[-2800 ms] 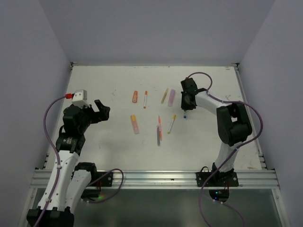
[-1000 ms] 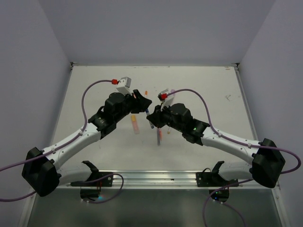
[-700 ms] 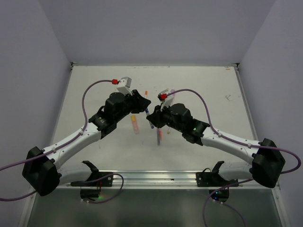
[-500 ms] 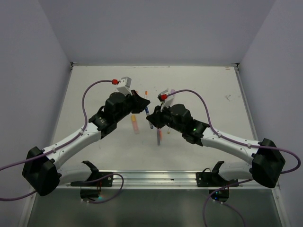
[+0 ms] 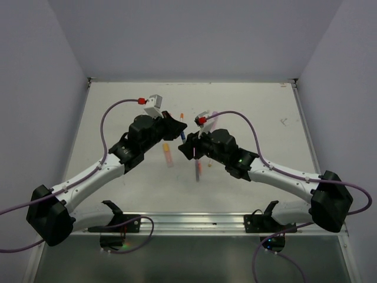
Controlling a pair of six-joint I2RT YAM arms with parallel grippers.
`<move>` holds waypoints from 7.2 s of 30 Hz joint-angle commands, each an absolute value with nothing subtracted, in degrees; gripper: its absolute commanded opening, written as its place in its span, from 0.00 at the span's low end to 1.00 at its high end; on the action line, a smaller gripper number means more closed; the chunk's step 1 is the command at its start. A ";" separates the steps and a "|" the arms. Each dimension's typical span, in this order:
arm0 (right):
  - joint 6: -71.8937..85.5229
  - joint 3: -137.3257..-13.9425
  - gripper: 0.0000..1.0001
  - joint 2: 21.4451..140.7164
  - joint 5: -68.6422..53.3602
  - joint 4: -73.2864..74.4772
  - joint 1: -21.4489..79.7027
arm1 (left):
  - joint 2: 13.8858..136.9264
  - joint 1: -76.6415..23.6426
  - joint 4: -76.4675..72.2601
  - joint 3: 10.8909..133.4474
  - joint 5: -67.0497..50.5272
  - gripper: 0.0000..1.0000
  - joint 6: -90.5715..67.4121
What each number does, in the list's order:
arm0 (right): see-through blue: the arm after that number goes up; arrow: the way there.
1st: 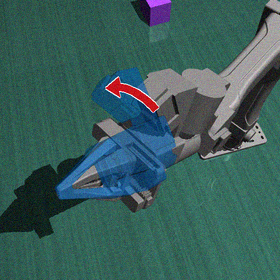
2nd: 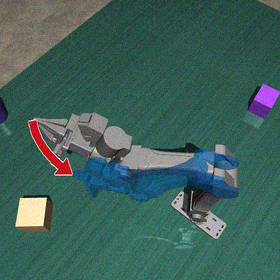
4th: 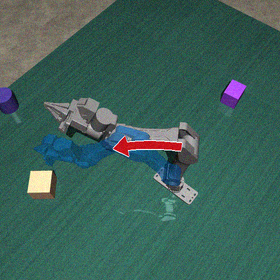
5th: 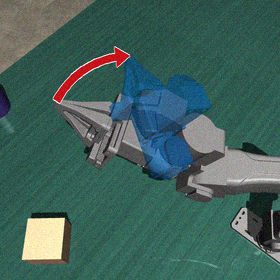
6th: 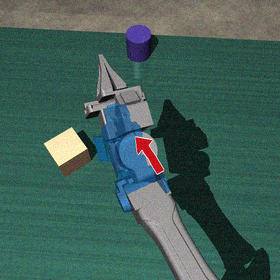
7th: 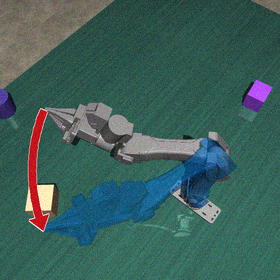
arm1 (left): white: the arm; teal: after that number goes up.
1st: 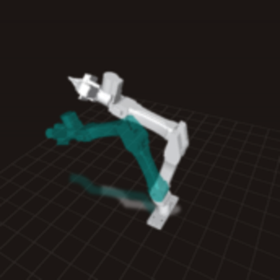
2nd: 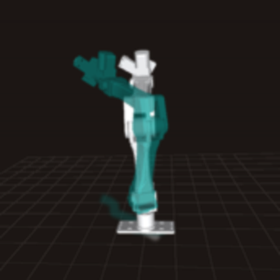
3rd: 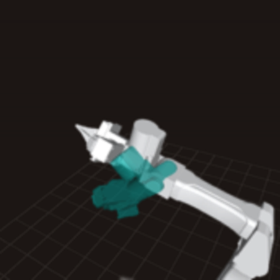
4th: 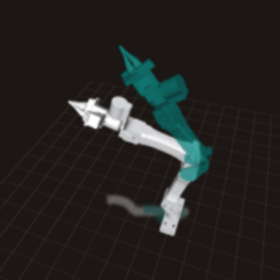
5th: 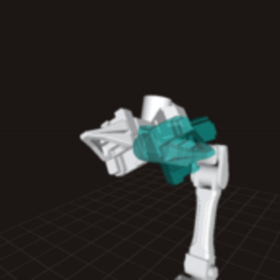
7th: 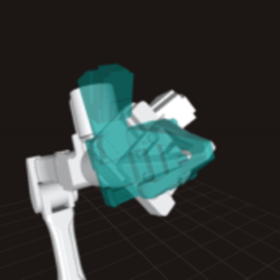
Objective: Open the pen caps
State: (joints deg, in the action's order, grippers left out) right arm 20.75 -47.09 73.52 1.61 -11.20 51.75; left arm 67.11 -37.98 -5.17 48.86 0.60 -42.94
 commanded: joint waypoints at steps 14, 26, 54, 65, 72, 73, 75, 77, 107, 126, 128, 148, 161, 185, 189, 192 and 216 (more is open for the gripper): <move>20.04 -47.47 0.00 74.97 0.26 -14.06 51.94 | 62.49 -38.23 -10.20 48.51 4.99 0.00 -43.60; 18.99 -37.45 0.00 71.54 0.26 -16.35 52.65 | 60.38 -36.66 -12.74 54.75 19.94 0.00 -41.22; 23.19 -42.62 0.00 66.79 19.96 7.27 43.88 | 71.17 -21.01 11.21 63.98 19.07 0.00 -26.92; 22.50 -55.80 0.00 78.04 15.21 15.82 19.36 | 86.03 -10.90 21.79 63.27 19.59 0.00 -18.99; 21.01 -59.94 0.00 84.02 10.55 16.44 10.29 | 97.99 -4.66 24.26 66.79 15.39 0.00 -17.40; 20.66 -60.38 0.00 84.98 10.46 16.44 9.76 | 99.04 -3.61 24.17 66.97 14.51 0.00 -17.32; 20.30 -60.64 0.00 85.95 9.76 16.44 8.18 | 101.86 -2.99 23.82 67.50 13.36 0.01 -16.88; 20.39 -60.91 0.00 87.44 8.45 16.09 7.12 | 104.40 -2.46 24.78 68.89 14.41 0.01 -16.26; 19.69 -62.14 0.00 92.55 4.75 16.35 6.06 | 112.94 3.96 27.33 71.89 8.96 0.36 -10.02; 13.45 -71.10 0.12 104.76 6.51 24.34 6.06 | 113.12 3.96 27.68 72.68 7.56 0.48 -10.72; 13.19 -71.80 0.13 106.69 6.50 25.04 6.06 | 112.59 3.96 27.95 72.86 7.03 0.49 -10.98; 11.78 -72.33 0.34 112.50 9.84 26.10 6.06 | 81.95 3.96 28.05 71.46 5.45 1.00 -18.02; 12.22 -72.51 0.66 110.23 8.70 26.19 6.06 | 57.49 3.78 18.81 52.75 6.50 1.00 -18.98; 31.37 -62.24 0.86 87.18 18.90 26.90 31.81 | 53.26 0.62 14.41 42.98 2.37 1.00 -17.75; 33.74 -60.12 0.77 90.61 18.02 25.41 35.32 | 54.05 0.62 14.94 43.42 2.64 1.00 -17.75; 35.41 -58.19 0.73 92.10 16.70 23.21 36.65 | 54.32 0.62 15.03 43.33 2.46 1.00 -17.75; 35.51 -54.32 0.23 98.09 17.14 20.30 37.97 | 54.58 0.62 14.24 42.81 0.35 1.00 -17.84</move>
